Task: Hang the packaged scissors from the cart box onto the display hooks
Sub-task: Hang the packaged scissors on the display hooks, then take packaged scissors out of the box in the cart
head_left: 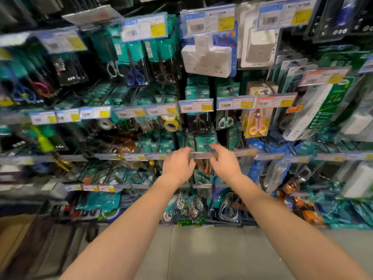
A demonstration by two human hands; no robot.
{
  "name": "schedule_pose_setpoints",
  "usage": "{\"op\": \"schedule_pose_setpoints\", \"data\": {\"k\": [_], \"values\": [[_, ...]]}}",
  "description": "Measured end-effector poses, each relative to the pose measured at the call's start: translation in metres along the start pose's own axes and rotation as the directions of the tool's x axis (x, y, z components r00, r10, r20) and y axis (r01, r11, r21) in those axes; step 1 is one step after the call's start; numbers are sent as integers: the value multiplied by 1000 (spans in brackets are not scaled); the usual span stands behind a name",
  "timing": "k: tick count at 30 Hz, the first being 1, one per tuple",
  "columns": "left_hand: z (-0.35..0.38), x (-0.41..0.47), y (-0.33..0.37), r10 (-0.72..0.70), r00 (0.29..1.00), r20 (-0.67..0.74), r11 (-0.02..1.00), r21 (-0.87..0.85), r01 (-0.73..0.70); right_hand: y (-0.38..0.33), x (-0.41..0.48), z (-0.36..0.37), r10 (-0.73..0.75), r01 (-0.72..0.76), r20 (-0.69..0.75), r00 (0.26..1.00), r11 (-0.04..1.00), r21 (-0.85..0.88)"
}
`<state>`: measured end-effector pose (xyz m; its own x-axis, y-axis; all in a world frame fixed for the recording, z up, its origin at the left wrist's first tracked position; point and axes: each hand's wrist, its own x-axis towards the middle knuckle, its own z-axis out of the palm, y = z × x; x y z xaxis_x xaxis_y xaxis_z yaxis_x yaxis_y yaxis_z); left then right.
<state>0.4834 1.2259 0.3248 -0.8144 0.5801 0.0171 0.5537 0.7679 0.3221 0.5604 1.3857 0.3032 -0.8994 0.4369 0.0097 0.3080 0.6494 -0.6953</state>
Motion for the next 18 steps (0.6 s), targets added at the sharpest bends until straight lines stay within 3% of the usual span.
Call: {"op": "schedule_pose_setpoints", "data": {"k": [4,8,14,18], "values": [[-11,-40,-56,-1,1000,-28,989,145,5,-40,-19,49,-94,119,147,985,978,-171],[-25,-107,-144,-127,992,-5,977,170,126,-100,-54,124,-187,278,316,930,921,-274],[-66,-257,-310,-340,936,-87,909,225,351,-233,-135,278,-283,448,476,833,849,-280],[-101,-373,-423,-502,861,-78,822,266,503,-325,-199,380,-337,561,602,724,796,-230]]}}
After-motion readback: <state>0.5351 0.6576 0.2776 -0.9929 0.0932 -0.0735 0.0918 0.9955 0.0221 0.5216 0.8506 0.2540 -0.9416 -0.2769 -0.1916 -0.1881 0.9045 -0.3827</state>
